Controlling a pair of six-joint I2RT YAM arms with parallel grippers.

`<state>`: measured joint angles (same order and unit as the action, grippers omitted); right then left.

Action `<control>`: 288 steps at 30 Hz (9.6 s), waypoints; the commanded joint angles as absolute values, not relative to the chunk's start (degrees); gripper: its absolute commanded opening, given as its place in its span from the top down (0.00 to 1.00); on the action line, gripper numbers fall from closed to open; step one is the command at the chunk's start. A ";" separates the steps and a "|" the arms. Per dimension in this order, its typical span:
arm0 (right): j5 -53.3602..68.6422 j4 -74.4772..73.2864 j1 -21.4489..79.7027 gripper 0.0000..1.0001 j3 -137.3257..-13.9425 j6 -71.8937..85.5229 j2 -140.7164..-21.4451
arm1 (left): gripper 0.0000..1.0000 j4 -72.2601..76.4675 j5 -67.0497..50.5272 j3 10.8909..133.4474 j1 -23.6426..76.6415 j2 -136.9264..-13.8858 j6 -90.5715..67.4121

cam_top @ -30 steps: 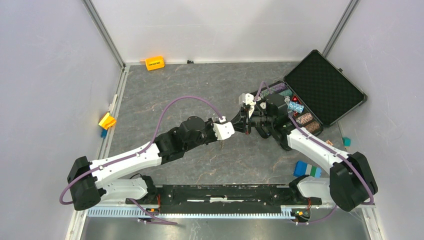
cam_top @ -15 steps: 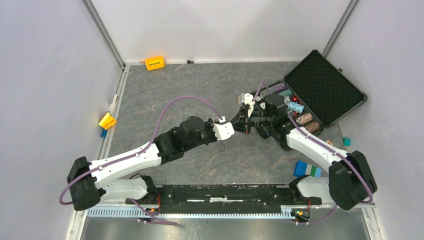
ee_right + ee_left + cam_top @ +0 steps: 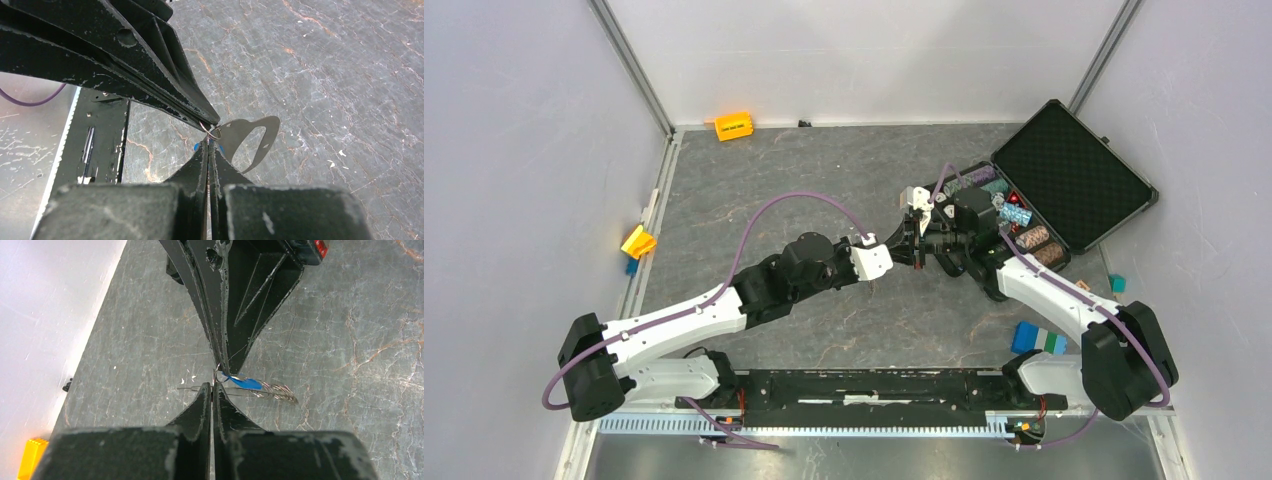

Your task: Put the keys on the keyring

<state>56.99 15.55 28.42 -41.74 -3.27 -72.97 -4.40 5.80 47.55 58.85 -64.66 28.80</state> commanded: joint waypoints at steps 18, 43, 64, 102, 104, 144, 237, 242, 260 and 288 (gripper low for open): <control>56.95 13.81 29.18 1.00 -44.04 -6.06 -72.87 | 0.98 -3.77 4.36 48.52 58.85 -63.14 26.59; 58.41 14.44 29.11 1.00 -44.30 -5.97 -70.71 | 0.98 -4.39 3.52 48.63 58.84 -63.42 26.66; 56.38 10.26 29.09 1.00 -45.18 -10.11 -72.91 | 0.98 -4.37 3.04 48.18 58.85 -62.35 26.65; 58.08 10.12 29.60 1.00 -45.62 -10.28 -72.54 | 0.98 -5.02 1.70 48.43 58.88 -63.32 26.37; 58.10 10.10 29.60 1.00 -45.63 -10.28 -72.75 | 0.98 -4.92 1.63 48.43 58.82 -63.10 26.30; 65.24 7.73 30.31 0.95 -45.80 -14.68 -74.15 | 0.98 -1.93 -17.30 41.97 55.38 -55.36 31.36; 62.48 -1.91 31.56 0.73 -47.83 -24.04 -64.43 | 0.98 12.32 -47.11 42.30 40.35 -60.58 5.64; 62.67 -1.71 31.55 0.75 -47.72 -23.75 -65.03 | 0.98 13.71 -47.46 41.85 40.02 -60.87 4.71; 57.69 -6.92 32.31 1.00 -49.71 -26.81 -64.18 | 0.83 7.82 -46.44 41.67 39.29 -60.26 14.68; 36.73 -26.57 43.33 1.00 -61.14 -36.23 -68.36 | 0.74 -7.64 -48.34 49.37 39.73 -63.90 33.03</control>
<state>37.06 -27.99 42.92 -58.81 -36.34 -68.66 -8.16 -45.80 48.40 39.57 -63.64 31.42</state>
